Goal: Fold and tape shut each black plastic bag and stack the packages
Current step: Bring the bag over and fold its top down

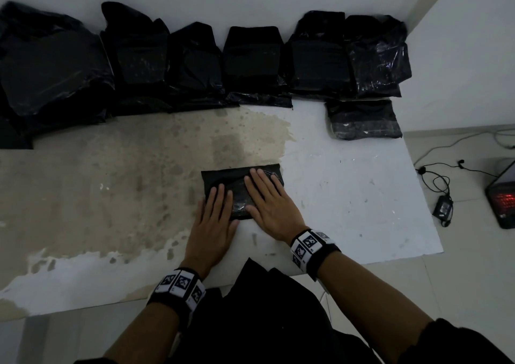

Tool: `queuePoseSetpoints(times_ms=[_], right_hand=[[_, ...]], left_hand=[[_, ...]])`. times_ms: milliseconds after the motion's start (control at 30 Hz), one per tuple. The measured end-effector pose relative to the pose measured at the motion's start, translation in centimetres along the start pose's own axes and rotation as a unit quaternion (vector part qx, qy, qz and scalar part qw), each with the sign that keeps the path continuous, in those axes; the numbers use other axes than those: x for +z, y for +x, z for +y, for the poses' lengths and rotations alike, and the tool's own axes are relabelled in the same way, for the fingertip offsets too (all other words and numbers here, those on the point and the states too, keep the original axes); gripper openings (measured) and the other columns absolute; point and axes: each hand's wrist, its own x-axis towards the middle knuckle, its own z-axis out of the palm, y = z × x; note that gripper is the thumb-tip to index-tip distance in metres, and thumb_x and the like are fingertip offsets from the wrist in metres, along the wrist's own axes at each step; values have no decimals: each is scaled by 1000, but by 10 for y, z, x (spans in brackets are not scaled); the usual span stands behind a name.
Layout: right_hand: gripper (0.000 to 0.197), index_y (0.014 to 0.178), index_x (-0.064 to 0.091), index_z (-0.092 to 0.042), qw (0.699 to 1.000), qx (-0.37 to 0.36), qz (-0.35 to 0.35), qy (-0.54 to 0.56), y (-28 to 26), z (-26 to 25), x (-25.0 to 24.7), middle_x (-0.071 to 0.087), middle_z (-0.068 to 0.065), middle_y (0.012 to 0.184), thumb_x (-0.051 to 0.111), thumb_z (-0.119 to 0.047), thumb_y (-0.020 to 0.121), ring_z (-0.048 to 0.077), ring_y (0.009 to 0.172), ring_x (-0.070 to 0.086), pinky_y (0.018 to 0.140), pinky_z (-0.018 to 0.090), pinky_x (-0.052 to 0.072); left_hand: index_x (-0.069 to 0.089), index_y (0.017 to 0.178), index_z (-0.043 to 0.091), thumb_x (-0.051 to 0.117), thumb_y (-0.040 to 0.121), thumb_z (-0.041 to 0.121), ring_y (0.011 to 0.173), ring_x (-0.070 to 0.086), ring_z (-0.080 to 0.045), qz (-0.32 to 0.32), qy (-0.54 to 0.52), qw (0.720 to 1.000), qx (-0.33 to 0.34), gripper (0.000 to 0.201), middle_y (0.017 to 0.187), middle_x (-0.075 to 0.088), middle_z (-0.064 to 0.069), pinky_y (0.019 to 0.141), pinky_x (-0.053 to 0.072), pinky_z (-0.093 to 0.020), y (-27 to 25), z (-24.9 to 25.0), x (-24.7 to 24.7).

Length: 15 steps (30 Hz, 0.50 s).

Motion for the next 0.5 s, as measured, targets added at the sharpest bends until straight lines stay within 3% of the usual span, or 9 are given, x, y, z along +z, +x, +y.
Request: queuePoseSetpoints(times_ms=[167, 367, 500], right_hand=[[65, 161, 13, -7, 998, 52, 13, 27, -18, 16, -1, 6, 14, 169, 16, -45, 109, 25, 157, 1, 127, 46, 13], [64, 161, 15, -6, 994, 98, 10, 34, -37, 28, 2, 8, 11, 170, 11, -42, 109, 27, 157, 6, 125, 53, 15], [64, 161, 17, -7, 994, 103, -8, 24, -43, 35, 5, 10, 10, 170, 11, -43, 108, 28, 157, 6, 123, 55, 16]], left_hand=[[13, 159, 1, 22, 106, 47, 156, 3, -30, -13, -14, 1000, 10, 71, 168, 3, -18, 123, 15, -47, -1, -9, -2], [11, 159, 2, 15, 107, 52, 156, -1, -29, -25, -31, 999, 3, 72, 168, 1, -16, 124, 8, -42, -2, -7, -6], [-3, 160, 10, 12, 104, 59, 155, -9, -29, -22, -63, 996, -57, 76, 168, -11, -13, 125, 8, -43, -8, -7, -3]])
